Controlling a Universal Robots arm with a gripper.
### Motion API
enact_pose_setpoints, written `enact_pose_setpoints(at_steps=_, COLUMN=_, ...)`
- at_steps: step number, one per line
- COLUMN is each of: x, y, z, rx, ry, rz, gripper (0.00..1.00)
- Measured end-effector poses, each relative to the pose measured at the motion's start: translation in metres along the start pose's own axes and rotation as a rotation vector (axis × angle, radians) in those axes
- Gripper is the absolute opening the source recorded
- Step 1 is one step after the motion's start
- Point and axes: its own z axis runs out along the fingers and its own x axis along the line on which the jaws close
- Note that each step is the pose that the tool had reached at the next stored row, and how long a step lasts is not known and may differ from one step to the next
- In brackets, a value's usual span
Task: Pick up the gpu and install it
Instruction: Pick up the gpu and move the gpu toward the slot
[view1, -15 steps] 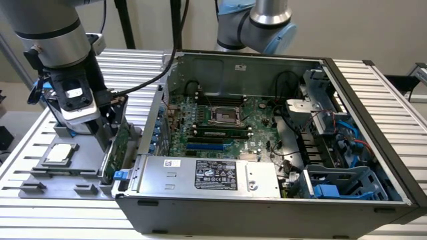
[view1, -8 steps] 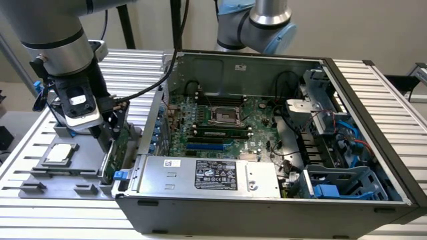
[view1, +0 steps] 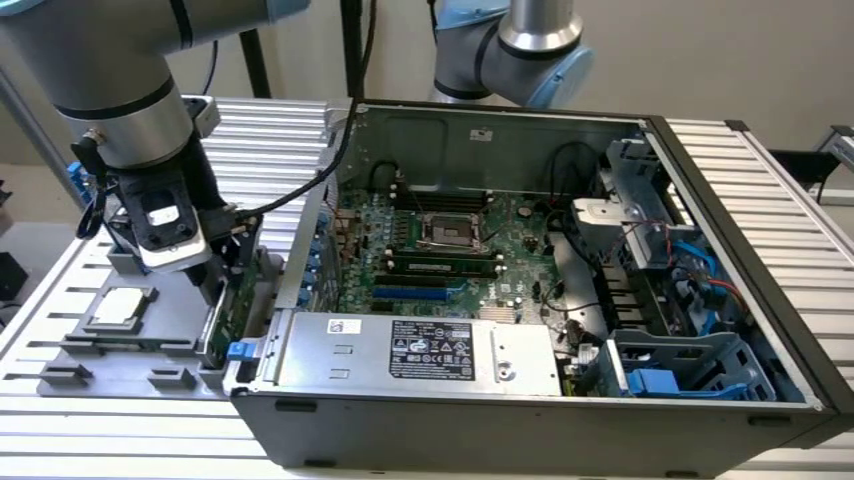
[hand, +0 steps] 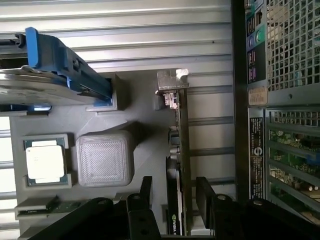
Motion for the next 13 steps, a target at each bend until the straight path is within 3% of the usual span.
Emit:
enact_pose_setpoints(at_steps=6, x=0.0, y=-0.0022, z=0.0105, rx=0.0007, ry=-0.0057, rz=0.0, gripper=0.48)
enact_pose_setpoints(at_steps=13, x=0.0, y=-0.0031, z=0.0201, rx=0.0002, ry=-0.0172, rz=0.0, gripper=0.48)
